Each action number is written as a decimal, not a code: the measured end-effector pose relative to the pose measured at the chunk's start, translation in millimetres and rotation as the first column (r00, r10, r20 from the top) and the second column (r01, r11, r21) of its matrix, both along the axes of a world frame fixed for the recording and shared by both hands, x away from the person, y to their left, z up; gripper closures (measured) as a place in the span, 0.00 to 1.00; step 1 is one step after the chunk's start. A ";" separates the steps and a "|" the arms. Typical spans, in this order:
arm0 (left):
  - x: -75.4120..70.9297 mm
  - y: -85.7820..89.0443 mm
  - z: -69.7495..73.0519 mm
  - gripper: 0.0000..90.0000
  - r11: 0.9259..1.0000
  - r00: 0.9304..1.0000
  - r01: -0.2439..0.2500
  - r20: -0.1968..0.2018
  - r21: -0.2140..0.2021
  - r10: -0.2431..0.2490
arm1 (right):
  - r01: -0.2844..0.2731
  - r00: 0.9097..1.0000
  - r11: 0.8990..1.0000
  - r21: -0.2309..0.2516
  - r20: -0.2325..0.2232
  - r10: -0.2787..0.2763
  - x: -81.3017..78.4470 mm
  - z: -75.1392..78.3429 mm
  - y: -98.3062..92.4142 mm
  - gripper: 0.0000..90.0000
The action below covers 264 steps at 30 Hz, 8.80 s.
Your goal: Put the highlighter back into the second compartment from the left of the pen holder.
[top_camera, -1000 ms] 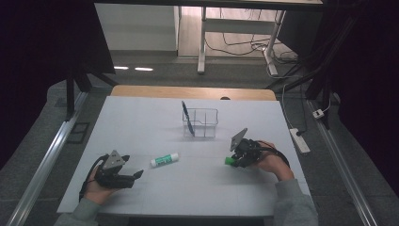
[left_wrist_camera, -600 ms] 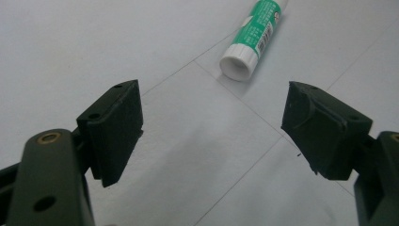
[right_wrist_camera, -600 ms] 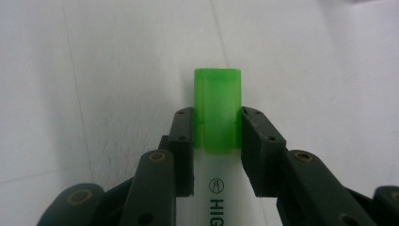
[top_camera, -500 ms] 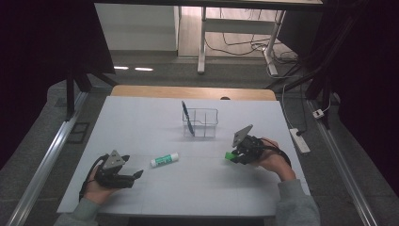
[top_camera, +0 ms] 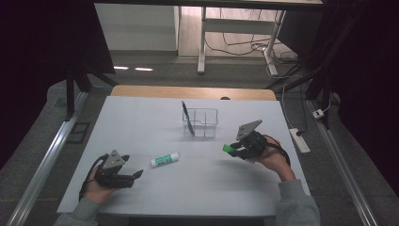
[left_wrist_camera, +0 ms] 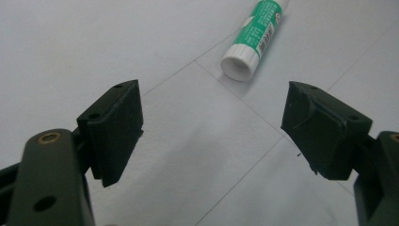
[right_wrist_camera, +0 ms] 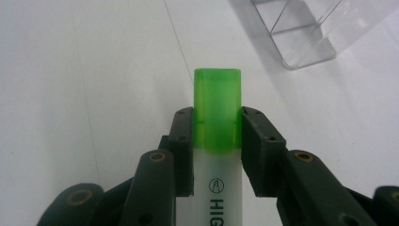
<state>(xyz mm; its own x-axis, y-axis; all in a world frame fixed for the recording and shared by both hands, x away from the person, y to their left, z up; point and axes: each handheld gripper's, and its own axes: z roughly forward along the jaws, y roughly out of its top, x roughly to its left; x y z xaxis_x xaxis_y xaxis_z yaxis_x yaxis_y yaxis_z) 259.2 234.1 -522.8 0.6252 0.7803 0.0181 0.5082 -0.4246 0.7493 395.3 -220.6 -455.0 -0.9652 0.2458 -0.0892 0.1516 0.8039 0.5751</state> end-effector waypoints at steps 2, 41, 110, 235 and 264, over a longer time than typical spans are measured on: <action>0.0 0.0 -0.1 0.23 1.000 1.000 0.000 0.000 0.000 0.000 | 0.010 1.000 1.000 0.022 0.001 -0.010 0.1 0.8 0.0 0.74; 0.6 0.5 0.3 0.23 1.000 1.000 0.001 0.003 -0.001 -0.001 | 0.235 0.958 0.904 0.356 0.073 -0.277 -3.1 30.5 -3.2 0.74; 2.3 1.9 -0.3 0.23 1.000 1.000 0.008 0.005 -0.007 -0.008 | 0.272 0.933 0.778 0.566 0.044 -0.358 34.3 65.4 47.1 0.74; 3.9 1.8 -5.2 0.23 1.000 1.000 0.013 -0.004 0.027 -0.013 | 0.311 0.934 0.800 0.513 -0.011 -0.356 25.8 10.9 37.4 0.52; 3.4 2.0 -4.4 0.23 1.000 1.000 0.010 -0.002 0.026 -0.009 | 0.366 0.914 0.816 0.448 -0.006 -0.407 -21.6 0.8 -18.3 0.50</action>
<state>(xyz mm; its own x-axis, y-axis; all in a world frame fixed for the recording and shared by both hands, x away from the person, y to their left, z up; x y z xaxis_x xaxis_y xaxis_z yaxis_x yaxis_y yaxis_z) 262.5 236.1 -527.2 0.6326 0.7736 0.0371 0.5055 -0.4487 0.7370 373.8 -238.9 -454.2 -0.7761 0.6296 0.0360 0.3305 0.3575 0.8735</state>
